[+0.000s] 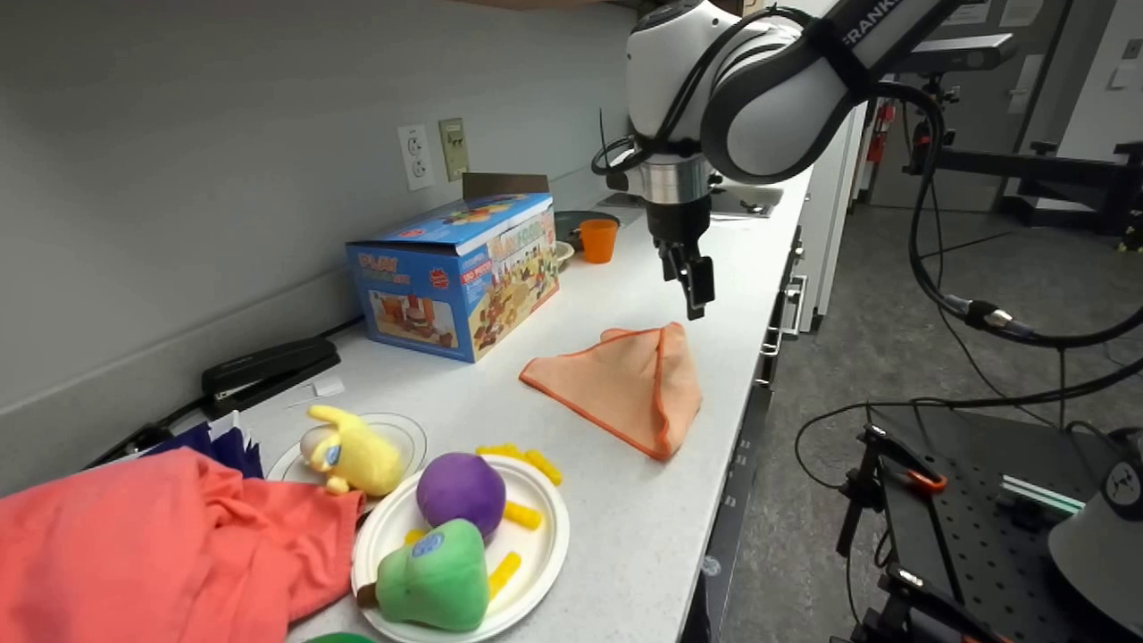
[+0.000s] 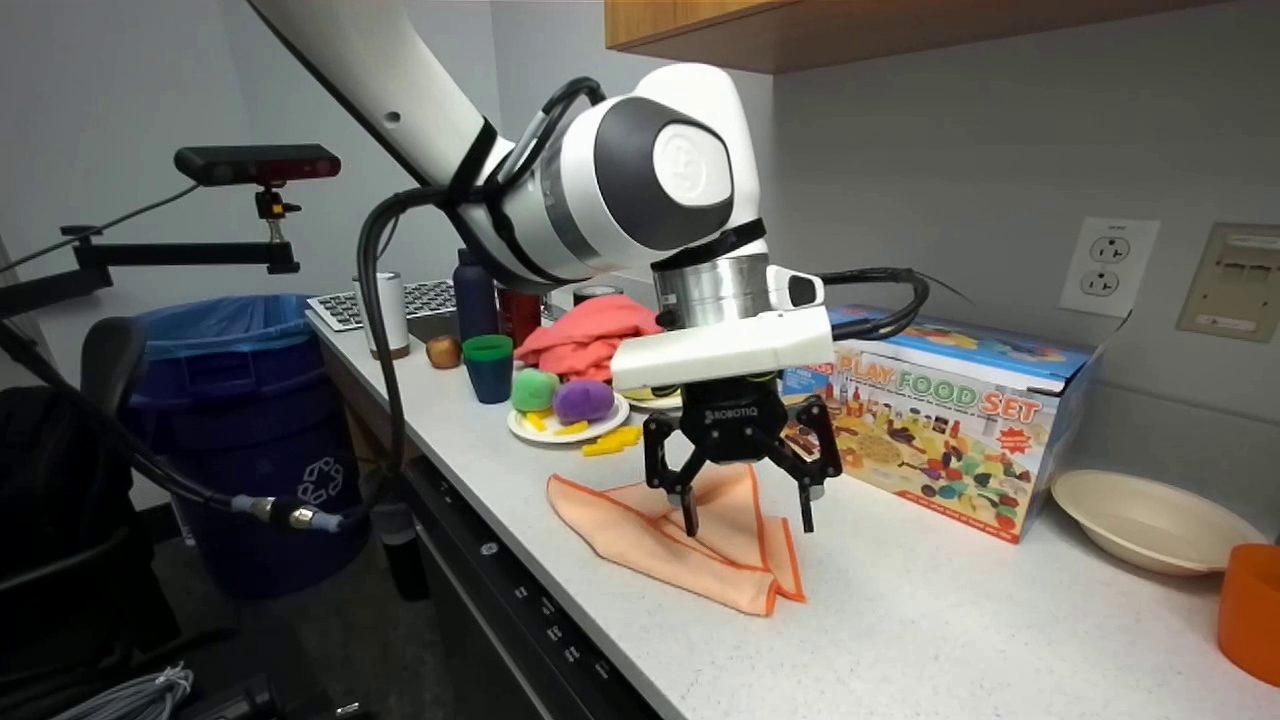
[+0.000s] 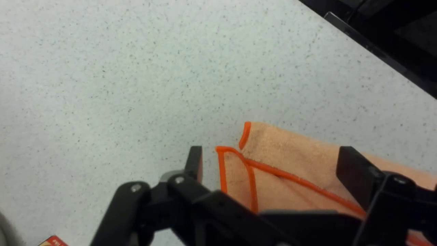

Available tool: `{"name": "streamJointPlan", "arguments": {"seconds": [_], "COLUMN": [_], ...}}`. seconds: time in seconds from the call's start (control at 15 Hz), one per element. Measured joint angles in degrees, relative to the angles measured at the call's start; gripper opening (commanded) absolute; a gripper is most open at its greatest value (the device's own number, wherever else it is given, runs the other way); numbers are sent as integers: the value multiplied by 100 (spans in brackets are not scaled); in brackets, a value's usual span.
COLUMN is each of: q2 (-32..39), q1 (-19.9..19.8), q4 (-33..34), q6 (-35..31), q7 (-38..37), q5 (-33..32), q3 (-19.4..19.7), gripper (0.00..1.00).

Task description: Unfold the orange cloth

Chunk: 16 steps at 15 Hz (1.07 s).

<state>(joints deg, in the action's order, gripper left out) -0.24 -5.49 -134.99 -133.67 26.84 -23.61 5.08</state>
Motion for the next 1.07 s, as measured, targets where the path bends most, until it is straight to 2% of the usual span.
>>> {"name": "streamJointPlan", "arguments": {"seconds": [0.47,0.67,0.93,1.0,1.07], "q2": [636,958,1302,1362,1405], "q1": [15,12,-21,-38,-59], "q4": [553,772,1077,1149,1213], "q6": [-29,-17,104,163,239], "q7": [-18,195,542,608,660], "q5": [934,1378,1782,1848,1884], "q3": [-80,-141,-166,-166,-166], "gripper": [98,93,92,89,74]}}
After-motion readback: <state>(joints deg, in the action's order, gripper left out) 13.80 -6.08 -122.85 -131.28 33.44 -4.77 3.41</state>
